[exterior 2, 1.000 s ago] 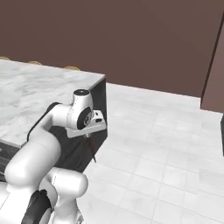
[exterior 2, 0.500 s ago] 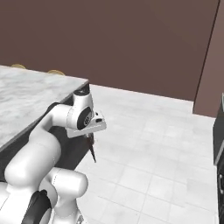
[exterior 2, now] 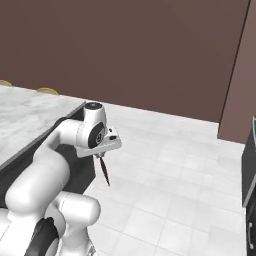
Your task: Take the fork and place it on the left side of the plate. Then take the spoon and place it on the right side of the plate. Make sure they're directly next to the plate.
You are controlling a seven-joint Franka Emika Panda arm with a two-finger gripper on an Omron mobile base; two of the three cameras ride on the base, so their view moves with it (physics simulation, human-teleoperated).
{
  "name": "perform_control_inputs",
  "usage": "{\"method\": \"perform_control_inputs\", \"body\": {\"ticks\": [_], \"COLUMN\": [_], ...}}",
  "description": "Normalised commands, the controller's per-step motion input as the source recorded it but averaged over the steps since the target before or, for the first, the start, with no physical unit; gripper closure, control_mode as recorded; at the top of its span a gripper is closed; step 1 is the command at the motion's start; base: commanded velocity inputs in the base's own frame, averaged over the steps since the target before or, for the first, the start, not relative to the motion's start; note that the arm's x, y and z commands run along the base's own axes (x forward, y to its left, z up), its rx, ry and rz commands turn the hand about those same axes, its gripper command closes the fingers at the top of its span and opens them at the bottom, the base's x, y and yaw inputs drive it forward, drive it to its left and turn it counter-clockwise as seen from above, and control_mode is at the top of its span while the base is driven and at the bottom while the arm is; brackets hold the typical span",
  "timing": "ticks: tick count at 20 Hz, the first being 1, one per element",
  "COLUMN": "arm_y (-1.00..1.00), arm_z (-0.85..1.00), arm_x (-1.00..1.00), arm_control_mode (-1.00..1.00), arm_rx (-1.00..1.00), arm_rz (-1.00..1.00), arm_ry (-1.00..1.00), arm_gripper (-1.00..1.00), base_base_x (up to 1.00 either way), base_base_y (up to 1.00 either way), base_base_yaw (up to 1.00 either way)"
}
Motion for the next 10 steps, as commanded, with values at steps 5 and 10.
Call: {"method": "perform_control_inputs", "body": {"ticks": [5, 10], "arm_y": [0.0, 0.0], "arm_z": [0.0, 0.0], "arm_x": [0.0, 0.0], "arm_control_mode": [1.0, 1.0], "arm_rx": [0.0, 0.0], "arm_rz": [0.0, 0.0], "arm_ry": [0.0, 0.0], "arm_gripper": [1.0, 1.0], "base_base_x": [0.74, 0.7], "base_base_y": [-0.27, -0.23], "base_base_yaw": [0.0, 0.0]}}
